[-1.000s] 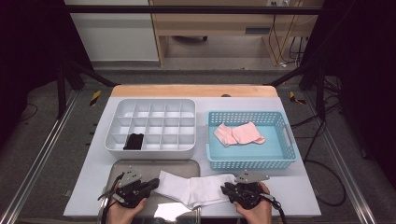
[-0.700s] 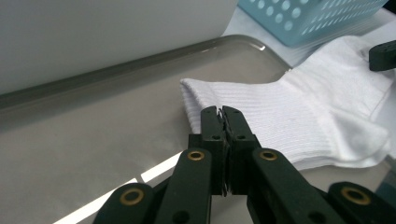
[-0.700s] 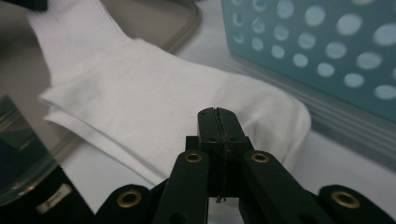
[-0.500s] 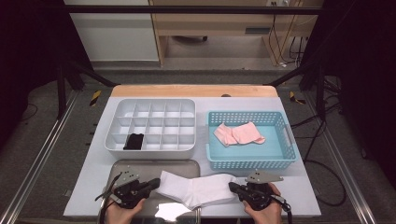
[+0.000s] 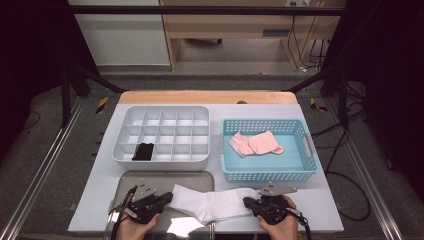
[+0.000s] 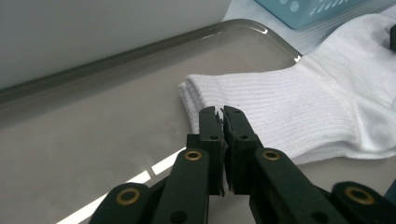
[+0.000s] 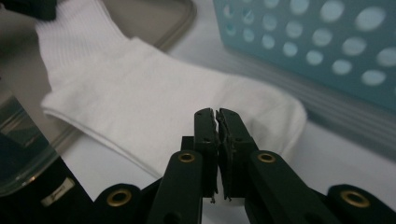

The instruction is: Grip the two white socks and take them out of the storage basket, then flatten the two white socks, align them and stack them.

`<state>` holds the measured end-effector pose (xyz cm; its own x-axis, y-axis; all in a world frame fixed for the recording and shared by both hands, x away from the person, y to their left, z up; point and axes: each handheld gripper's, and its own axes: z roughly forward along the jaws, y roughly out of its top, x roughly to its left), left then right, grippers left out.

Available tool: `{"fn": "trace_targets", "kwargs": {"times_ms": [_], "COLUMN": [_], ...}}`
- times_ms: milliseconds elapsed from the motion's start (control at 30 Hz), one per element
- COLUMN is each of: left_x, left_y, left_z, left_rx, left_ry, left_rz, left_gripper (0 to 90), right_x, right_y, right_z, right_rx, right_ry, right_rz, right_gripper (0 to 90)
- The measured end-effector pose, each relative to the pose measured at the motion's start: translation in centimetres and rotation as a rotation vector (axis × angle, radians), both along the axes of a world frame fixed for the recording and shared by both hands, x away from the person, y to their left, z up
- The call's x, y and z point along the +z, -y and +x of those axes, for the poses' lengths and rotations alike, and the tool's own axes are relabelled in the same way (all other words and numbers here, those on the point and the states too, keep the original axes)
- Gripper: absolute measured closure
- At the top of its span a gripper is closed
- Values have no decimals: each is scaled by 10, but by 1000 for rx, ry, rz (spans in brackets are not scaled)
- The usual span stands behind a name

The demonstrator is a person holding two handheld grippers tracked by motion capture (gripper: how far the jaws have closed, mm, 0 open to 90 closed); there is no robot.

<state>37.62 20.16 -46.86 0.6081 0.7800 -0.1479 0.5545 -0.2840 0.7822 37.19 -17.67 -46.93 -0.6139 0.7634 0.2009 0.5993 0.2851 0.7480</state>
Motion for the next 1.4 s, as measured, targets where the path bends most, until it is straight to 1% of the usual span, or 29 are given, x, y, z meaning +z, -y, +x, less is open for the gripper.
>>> {"fn": "trace_targets", "kwargs": {"times_ms": [33, 100, 167, 200, 267, 300, 333, 367, 433, 500, 533, 600, 700, 733, 800, 833, 867, 900, 933, 1000, 1100, 1133, 1167, 1200, 1267, 1333, 1400], "left_x": [1, 3, 5, 7, 7, 7, 5, 2, -3, -4, -4, -6, -9, -9, -11, -11, -11, -11, -11, -11, -10, -10, -10, -10, -9, -8, -8], "left_y": [0, 0, -1, -2, -3, -3, -3, -3, -1, -1, -1, -2, -2, -1, 1, 1, 2, 3, 6, 8, 11, 11, 12, 12, 12, 12, 13], "left_z": [0, -1, -2, -2, -3, -3, -2, -1, 1, 1, 1, 2, 4, 4, 4, 4, 3, 3, 1, 0, -1, -2, -3, -3, -3, -2, -2], "left_rx": [-3, -10, -14, -13, 1, 1, 4, 10, 15, 26, 32, 39, 38, 35, 25, 25, 24, 20, 18, 16, 20, 23, 25, 25, 29, 33, 27], "left_ry": [3, 3, 5, 5, 12, 12, -3, -11, -31, -27, -20, -22, -43, -42, -52, -52, -44, -44, -31, -20, -25, -24, -18, -15, -21, -20, -22], "left_rz": [-5, -8, -16, -17, -18, -18, -2, 3, 21, 20, 24, 21, 3, 6, 8, 8, 17, 19, 37, 55, 66, 66, 68, 70, 60, 43, 18], "left_gripper": [871, 878, 881, 881, 881, 879, 870, 849, 746, 714, 691, 657, 645, 645, 646, 648, 648, 655, 677, 696, 737, 749, 758, 765, 782, 792, 793], "right_x": [3, 7, 7, 5, 3, 3, 1, -1, -5, -9, -10, -13, -14, -15, -18, -19, -19, -19, -20, -20, -21, -21, -22, -22, -21, -18, -15], "right_y": [3, 11, 19, 22, 25, 25, 25, 25, 23, 22, 22, 24, 26, 26, 25, 25, 25, 25, 23, 19, 15, 15, 16, 16, 18, 21, 28], "right_z": [-1, 0, 1, 2, 4, 4, 5, 6, 8, 9, 9, 8, 8, 7, 4, 4, 4, 2, 2, -1, -4, -4, -4, -3, -2, -1, 2], "right_rx": [-15, -47, -80, -100, -117, -117, -117, -114, -109, -112, -116, -119, -121, -120, -113, -113, -113, -117, -112, -113, -122, -118, -115, -114, -107, -116, -136], "right_ry": [10, 38, 42, 39, 34, 34, 26, 29, 12, 3, -7, -10, -22, -27, -37, -29, -29, -39, -22, -16, -20, -37, -49, -50, -58, -67, -47], "right_rz": [19, 33, 31, 31, 22, 22, 22, 18, 11, 1, 2, 7, 24, 27, 45, 50, 50, 61, 51, 34, 35, 53, 70, 74, 75, 81, 86], "right_gripper": [857, 857, 843, 819, 768, 768, 765, 760, 750, 740, 735, 720, 709, 704, 695, 690, 690, 693, 698, 725, 829, 869, 880, 890, 898, 899, 899]}}
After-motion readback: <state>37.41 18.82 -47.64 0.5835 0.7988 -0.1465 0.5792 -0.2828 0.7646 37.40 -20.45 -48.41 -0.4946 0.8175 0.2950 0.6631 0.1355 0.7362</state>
